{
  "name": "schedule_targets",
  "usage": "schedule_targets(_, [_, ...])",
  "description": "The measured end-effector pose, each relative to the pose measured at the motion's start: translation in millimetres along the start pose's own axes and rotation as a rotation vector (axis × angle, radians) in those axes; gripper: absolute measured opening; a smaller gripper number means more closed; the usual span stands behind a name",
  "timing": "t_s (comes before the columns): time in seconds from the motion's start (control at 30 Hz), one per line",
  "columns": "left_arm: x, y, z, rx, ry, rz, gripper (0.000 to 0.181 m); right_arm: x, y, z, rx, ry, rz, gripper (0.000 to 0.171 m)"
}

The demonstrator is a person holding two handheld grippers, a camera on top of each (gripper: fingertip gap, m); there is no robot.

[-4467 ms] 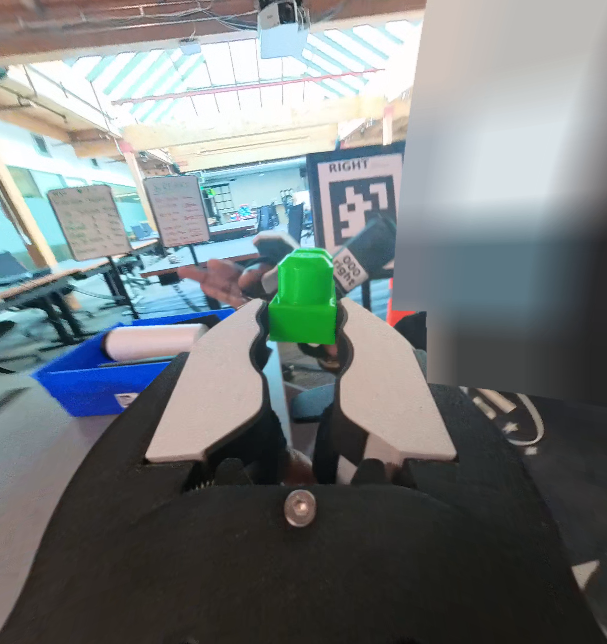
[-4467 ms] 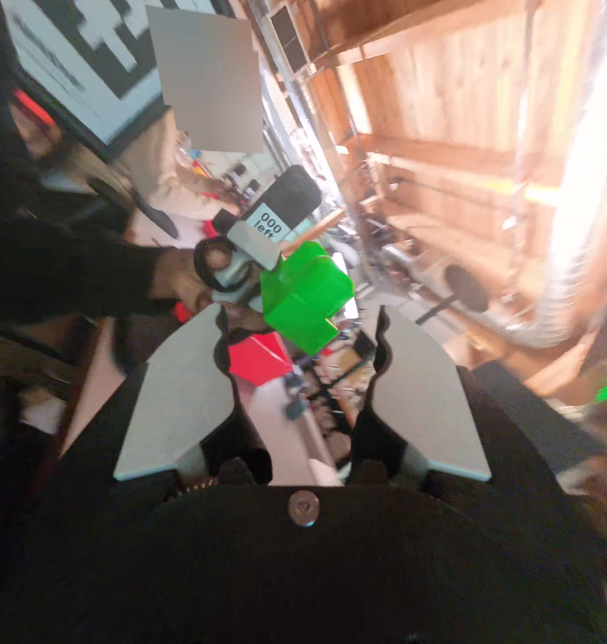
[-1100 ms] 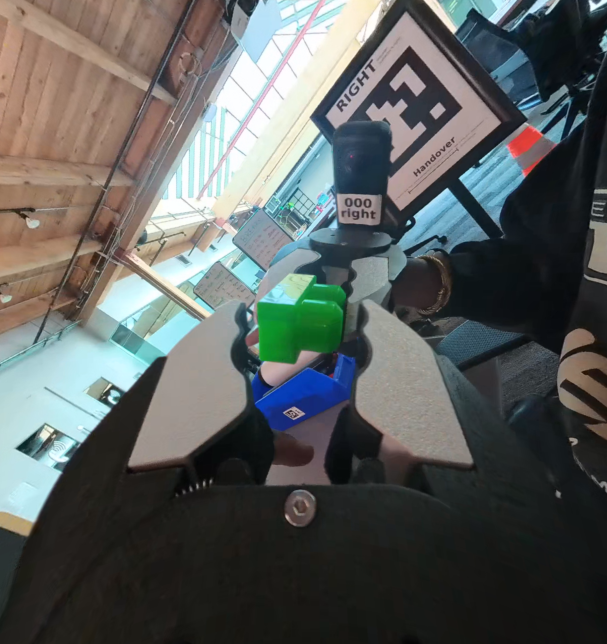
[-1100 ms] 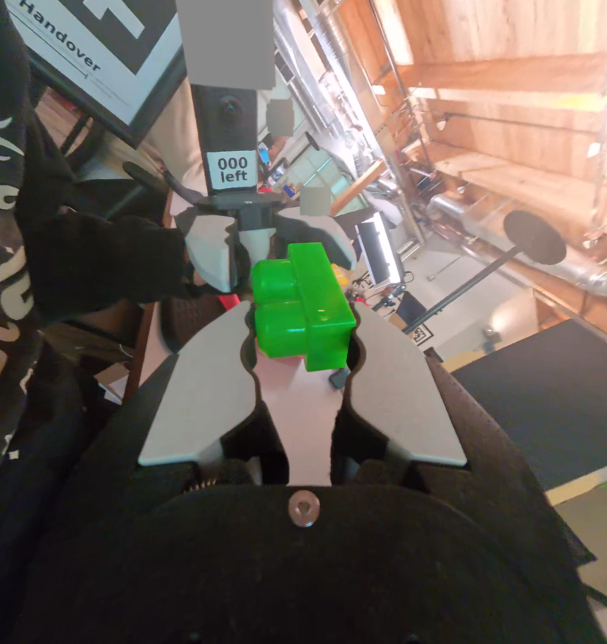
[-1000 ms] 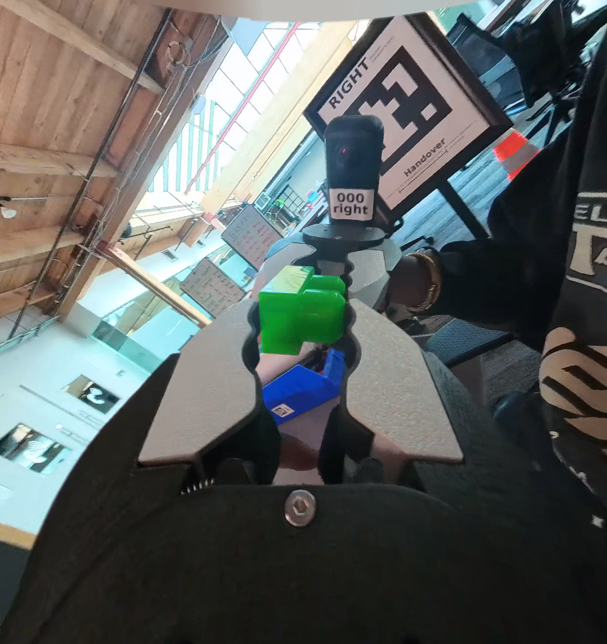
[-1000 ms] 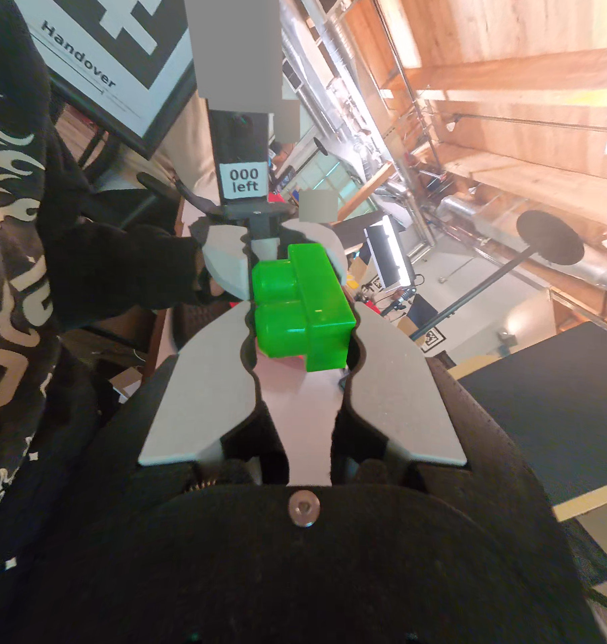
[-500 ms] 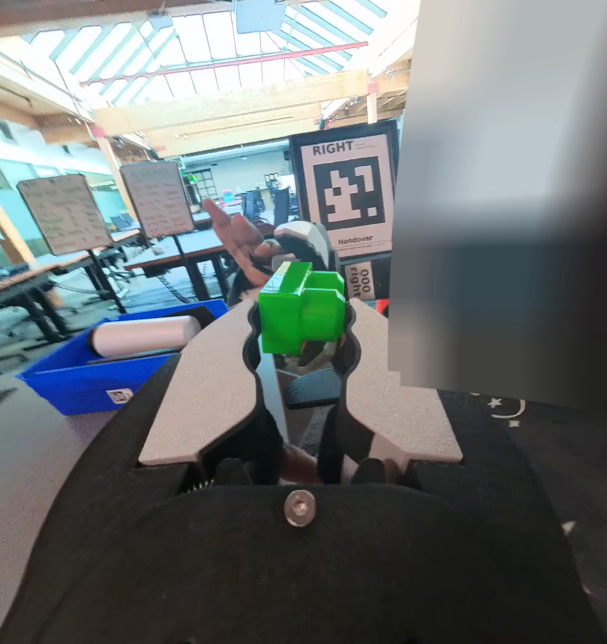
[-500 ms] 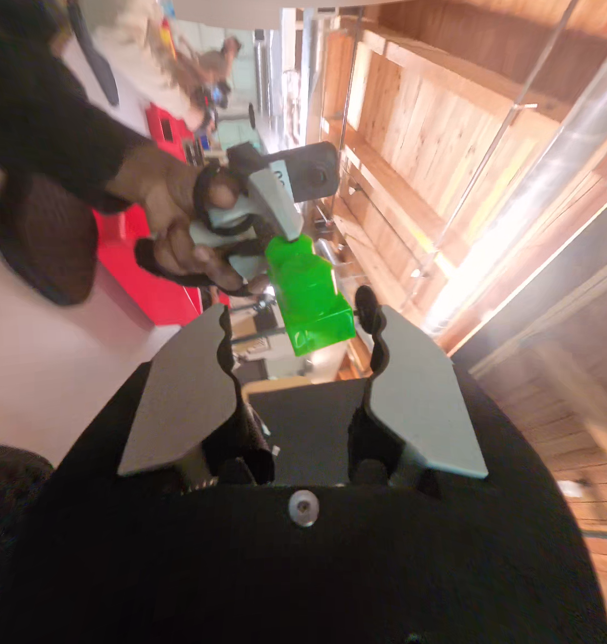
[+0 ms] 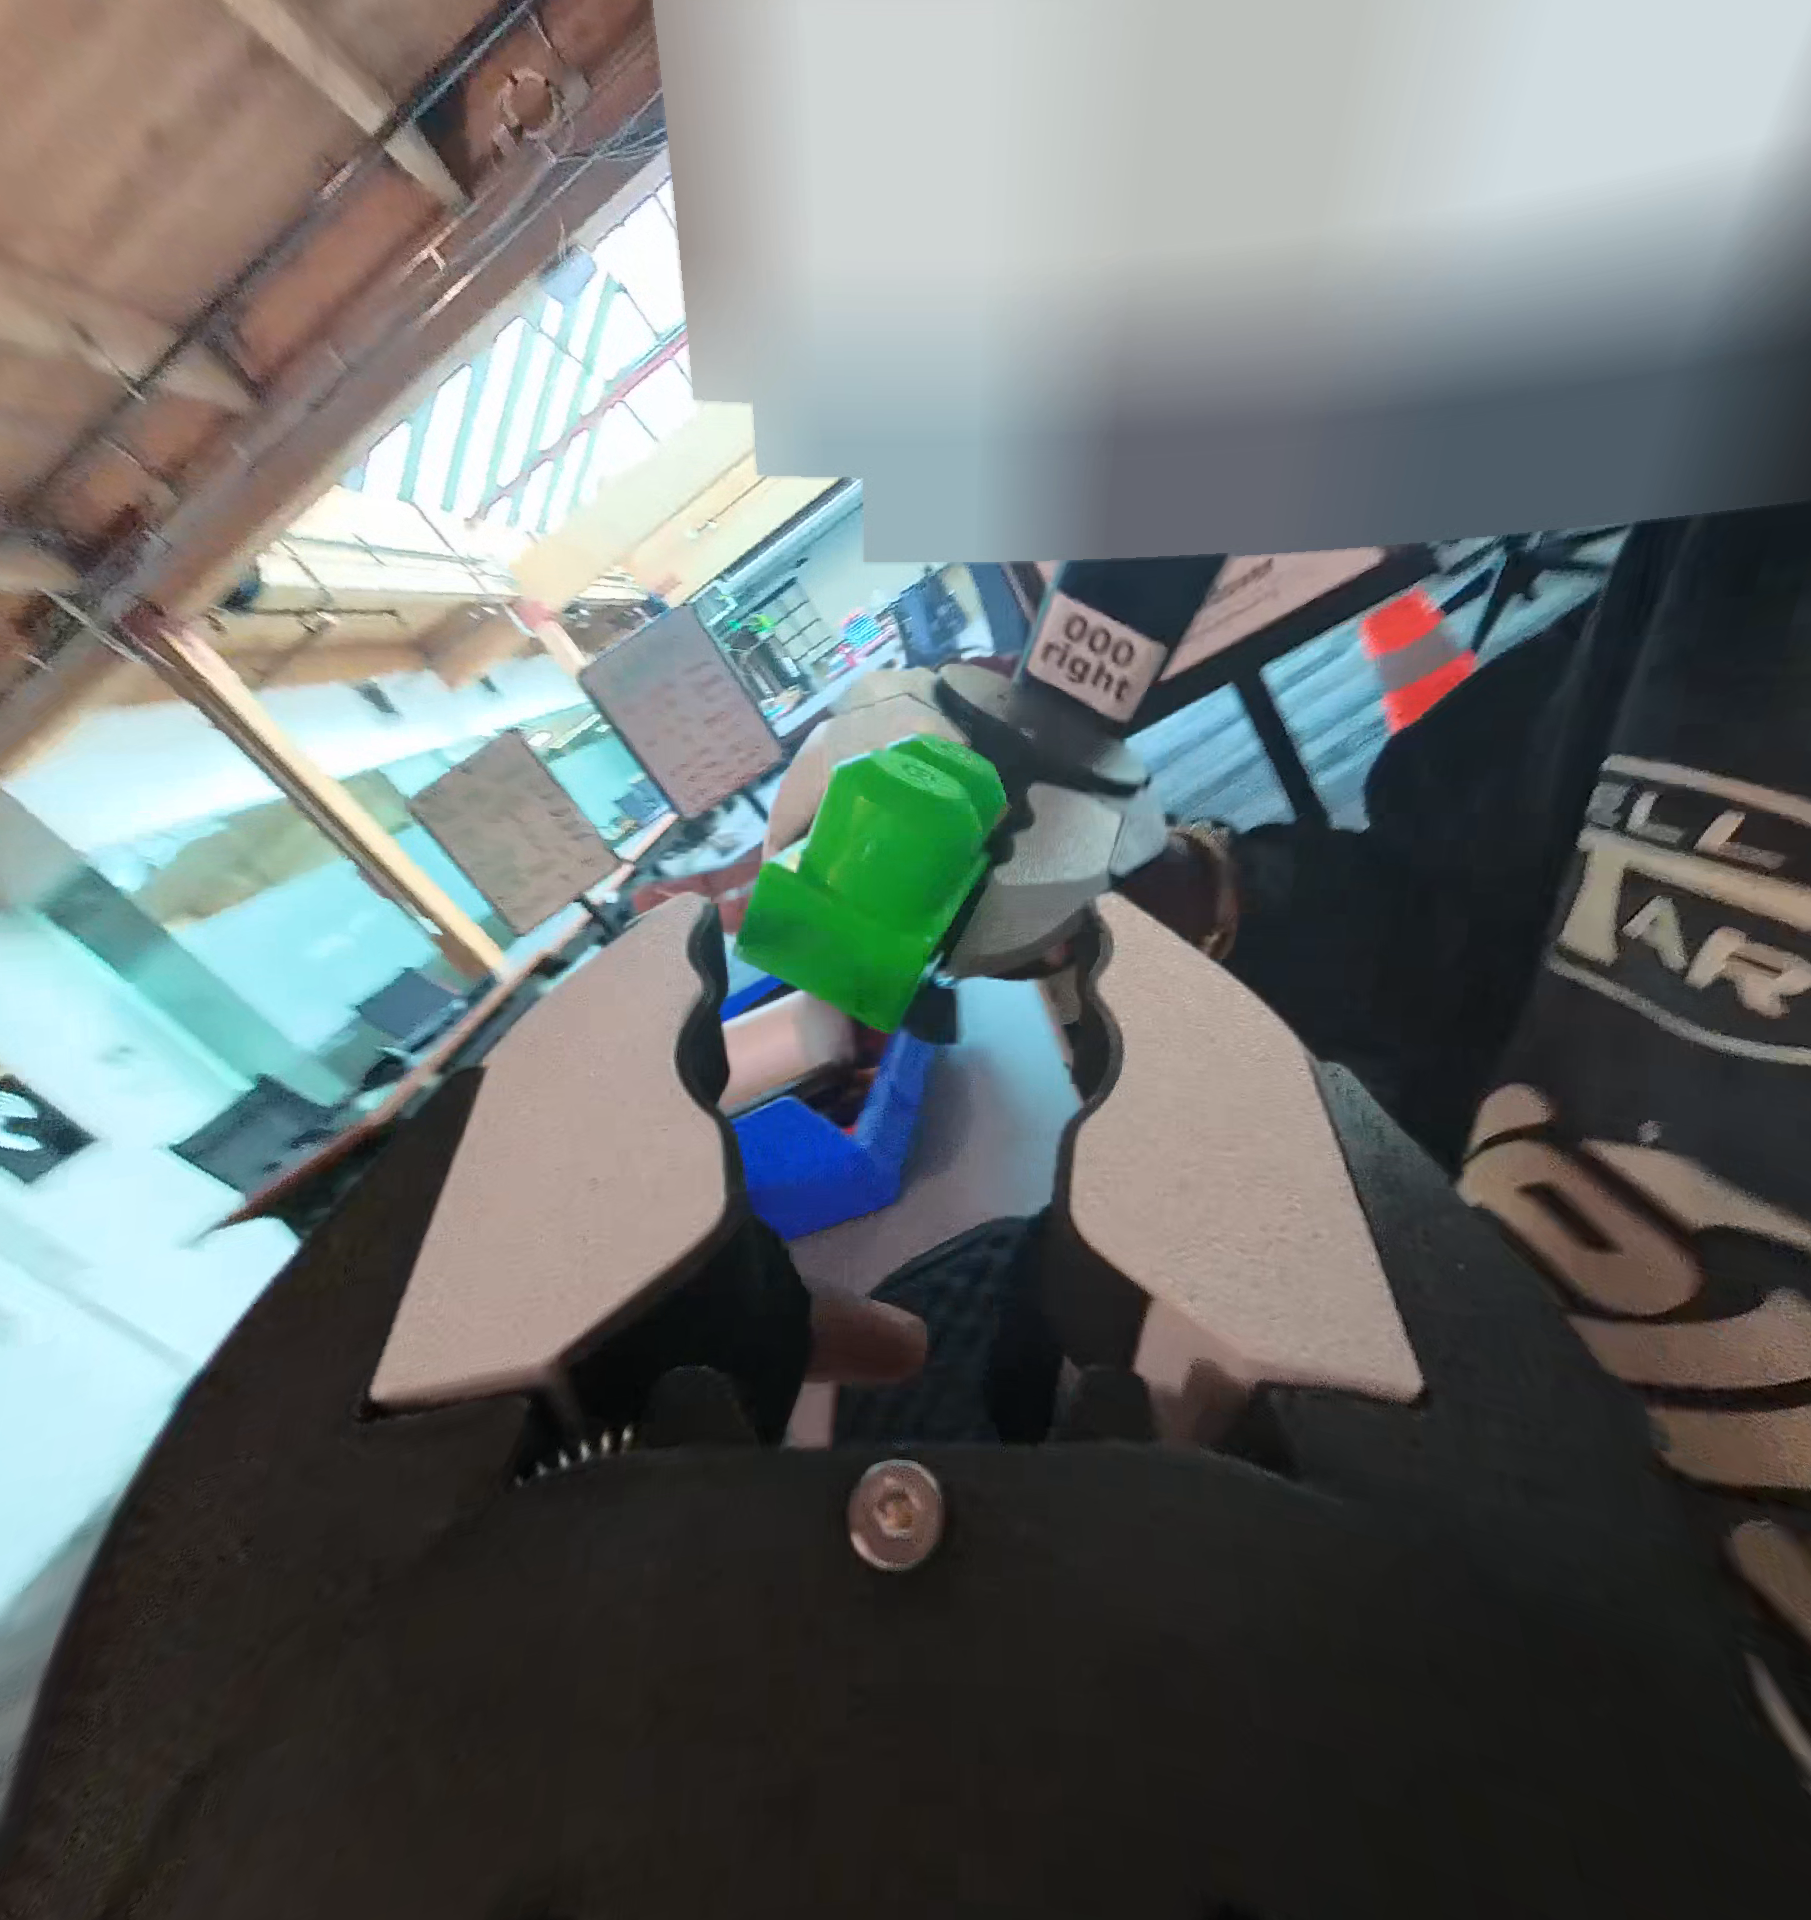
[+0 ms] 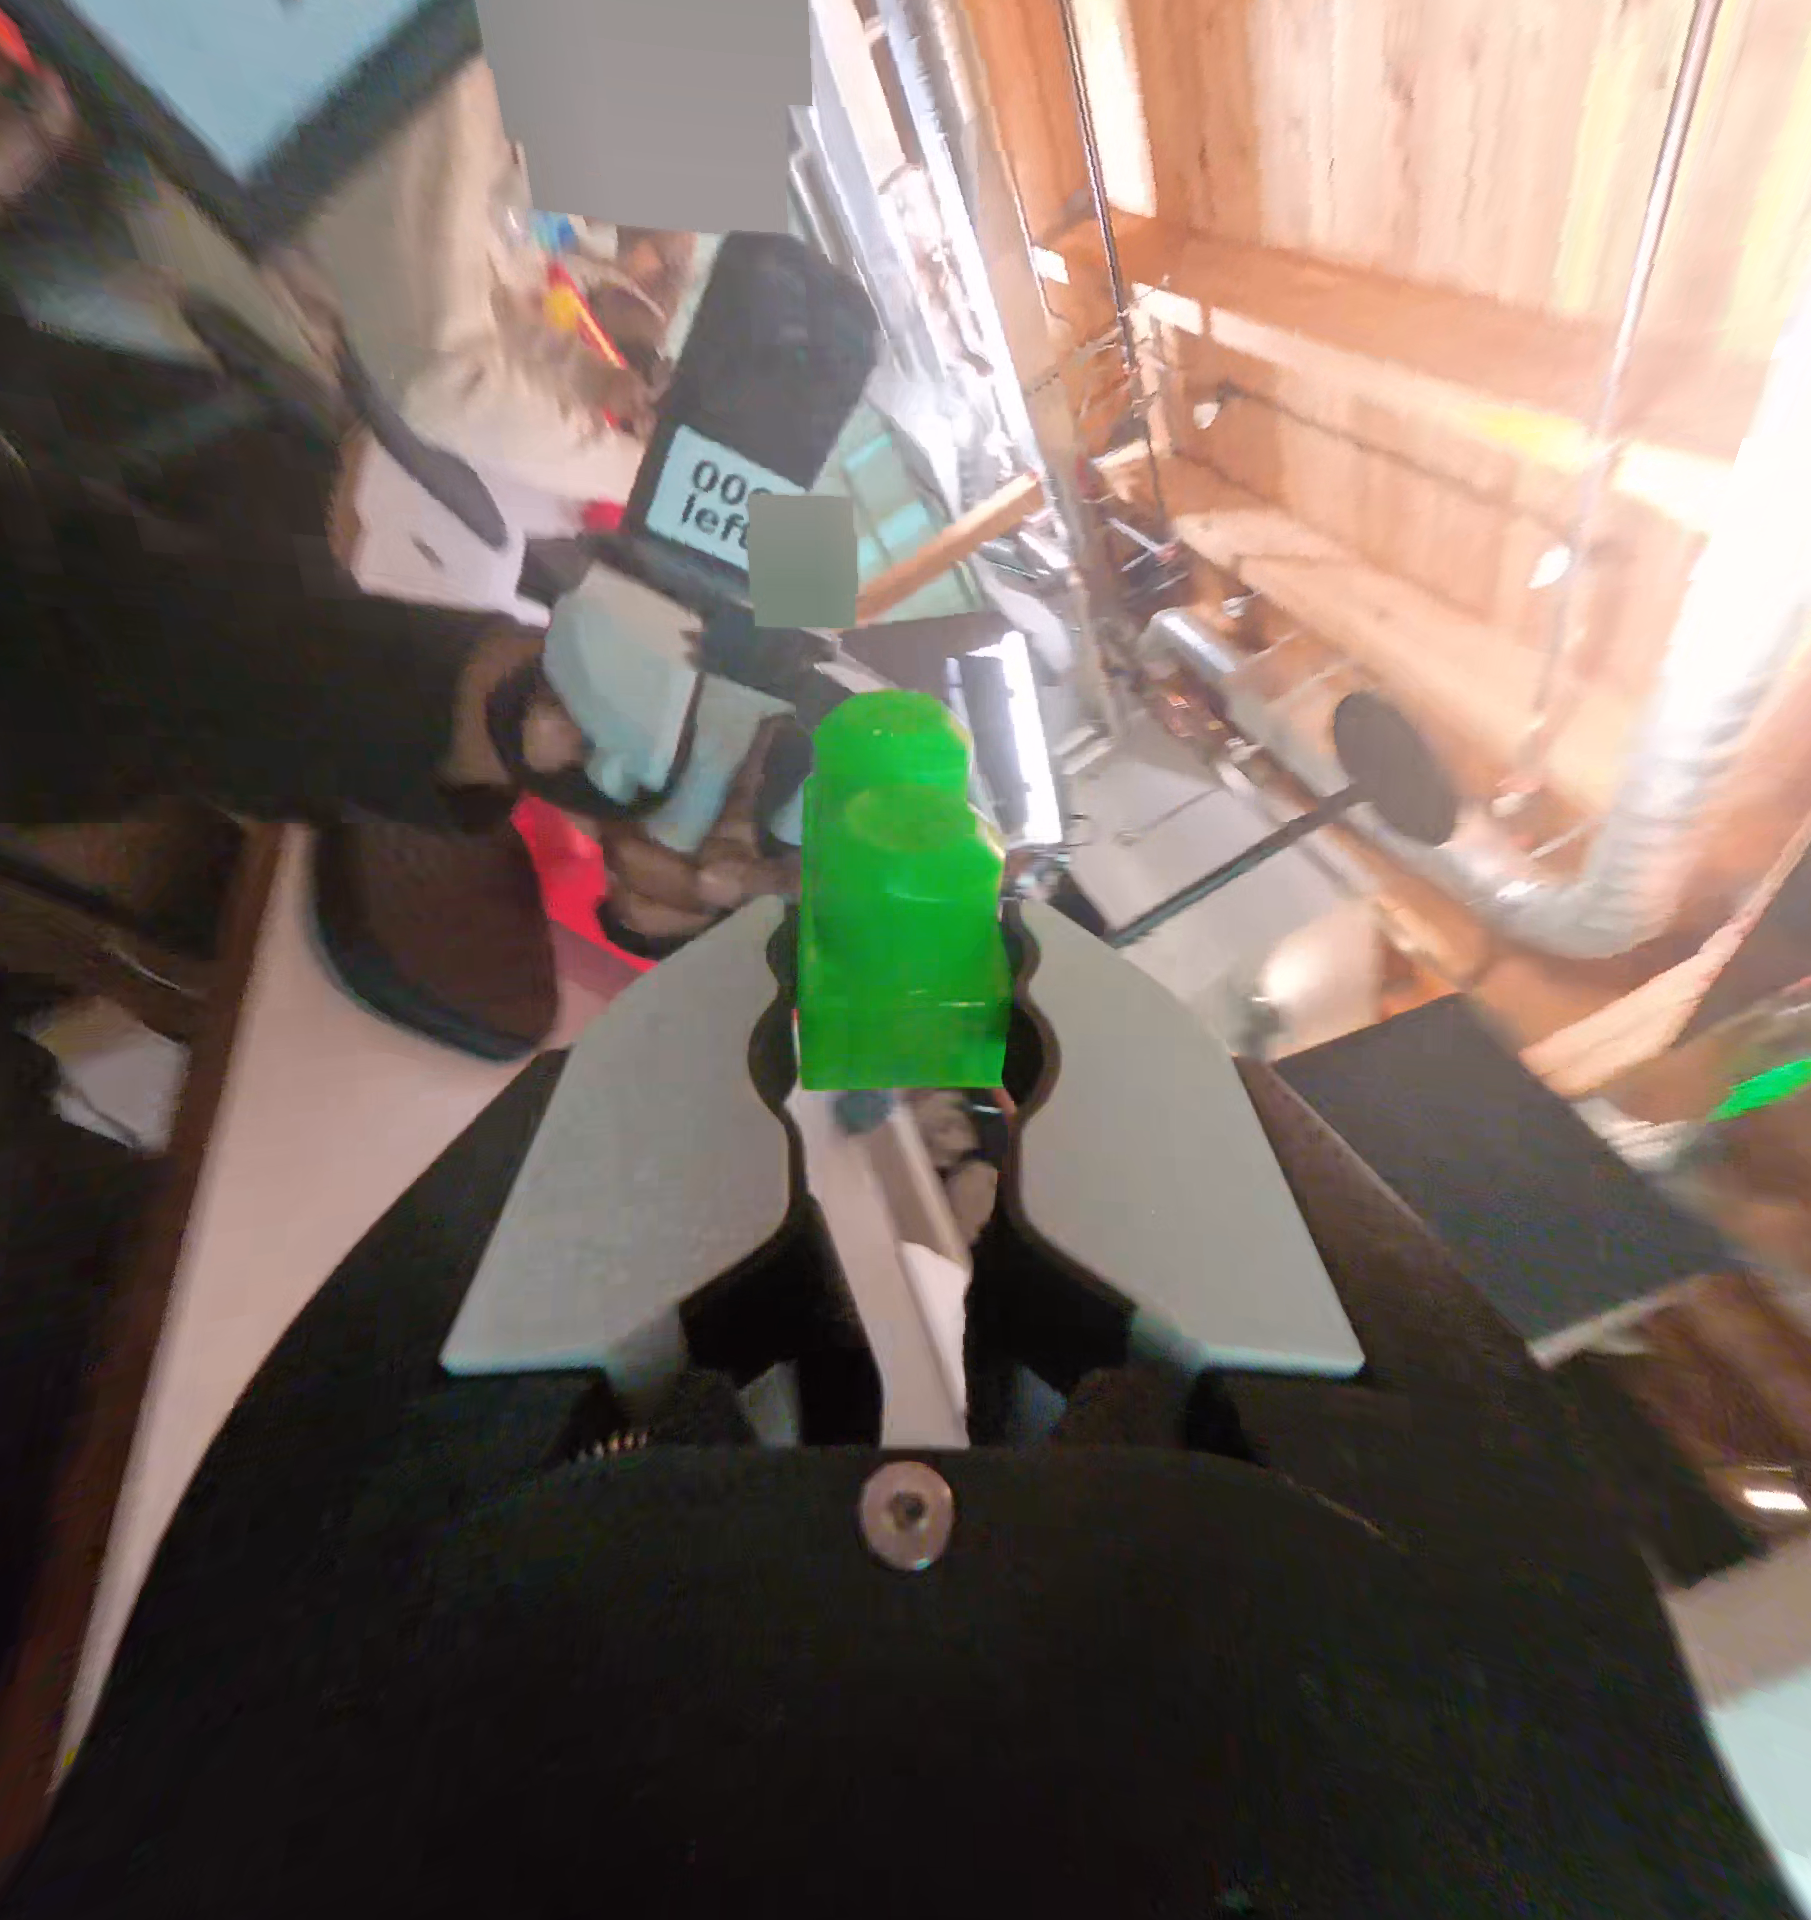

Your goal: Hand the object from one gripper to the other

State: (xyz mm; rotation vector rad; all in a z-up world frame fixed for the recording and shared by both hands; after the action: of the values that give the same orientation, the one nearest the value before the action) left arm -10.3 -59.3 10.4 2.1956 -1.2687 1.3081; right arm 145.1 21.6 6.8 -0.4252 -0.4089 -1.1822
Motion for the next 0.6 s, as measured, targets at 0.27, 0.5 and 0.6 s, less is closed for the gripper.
schedule_targets(0.27, [1,-4,6,0.011,-0.093,-0.047,0.036,-1,2,2,0.172,-0.318,0.130,0.037])
schedule_targets(0.5, [2,-5,0,-0.036,0.107,-0.035,0.035,-1,3,2,0.160,-0.311,0.136,0.039])
schedule_targets(0.6, [1,-5,-9,-0.055,0.359,0.003,0.035,1,4,2,-0.023,-0.040,0.168,0.074])
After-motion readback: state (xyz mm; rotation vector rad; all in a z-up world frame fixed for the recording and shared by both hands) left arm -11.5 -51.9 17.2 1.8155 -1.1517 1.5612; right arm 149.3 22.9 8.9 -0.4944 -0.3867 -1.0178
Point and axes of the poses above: each gripper's, where its closed fingertips meet, y back along the fingers, x out of its top, z = x × y across the jaws, the point moved 9 cm from there along y, back along the fingers, and after that the axes turned 5 degrees about x, right-handed, at the moved point
